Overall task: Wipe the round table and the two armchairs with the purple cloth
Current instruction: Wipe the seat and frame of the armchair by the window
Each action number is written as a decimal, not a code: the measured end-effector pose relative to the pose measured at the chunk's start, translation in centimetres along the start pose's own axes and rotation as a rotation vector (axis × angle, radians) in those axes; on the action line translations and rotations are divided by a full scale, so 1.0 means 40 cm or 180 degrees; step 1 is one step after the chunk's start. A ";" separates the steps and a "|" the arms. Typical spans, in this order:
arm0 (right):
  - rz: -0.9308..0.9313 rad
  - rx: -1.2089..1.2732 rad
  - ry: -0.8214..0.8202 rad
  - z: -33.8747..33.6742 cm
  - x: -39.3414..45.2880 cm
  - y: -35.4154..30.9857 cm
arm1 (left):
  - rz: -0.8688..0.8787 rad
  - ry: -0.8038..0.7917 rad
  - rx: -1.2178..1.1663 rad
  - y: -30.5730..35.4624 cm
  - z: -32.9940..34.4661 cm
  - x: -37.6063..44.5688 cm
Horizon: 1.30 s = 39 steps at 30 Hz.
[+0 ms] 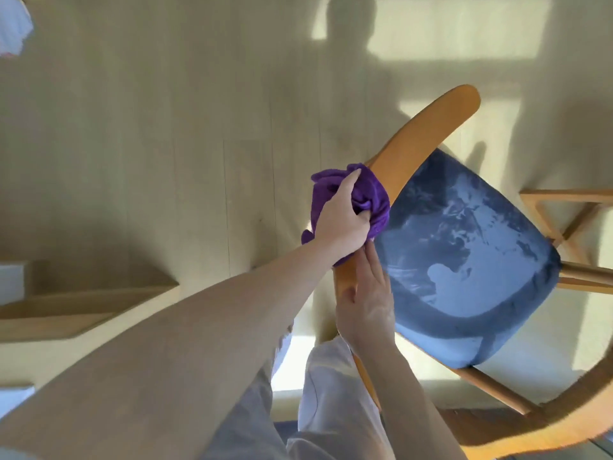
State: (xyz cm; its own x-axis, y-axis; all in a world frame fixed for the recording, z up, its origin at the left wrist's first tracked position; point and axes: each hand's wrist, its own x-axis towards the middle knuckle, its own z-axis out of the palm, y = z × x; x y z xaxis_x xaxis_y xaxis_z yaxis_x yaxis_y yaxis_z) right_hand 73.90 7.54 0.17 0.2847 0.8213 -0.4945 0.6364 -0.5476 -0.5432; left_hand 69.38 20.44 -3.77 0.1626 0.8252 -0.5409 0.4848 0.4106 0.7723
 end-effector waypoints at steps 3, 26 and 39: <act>0.0084 -0.0222 0.0019 -0.013 0.071 -0.039 | 0.0057 -0.0182 0.0078 0.041 0.000 0.089; 0.0533 0.0604 0.0774 -0.210 0.383 -0.094 | 0.0432 -0.1014 0.1180 0.346 0.095 0.455; 0.2773 0.1999 0.2032 -0.266 0.626 -0.232 | 0.1247 -0.2512 0.2691 0.569 0.000 0.620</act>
State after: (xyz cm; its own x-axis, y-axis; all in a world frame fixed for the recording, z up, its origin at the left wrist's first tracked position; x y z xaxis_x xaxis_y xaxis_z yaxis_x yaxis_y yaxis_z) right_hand 82.77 34.88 0.06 0.8476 -0.0180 -0.5304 -0.3403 -0.7853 -0.5172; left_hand 84.46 50.25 0.37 0.7578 0.2538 -0.6011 0.6442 -0.4375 0.6274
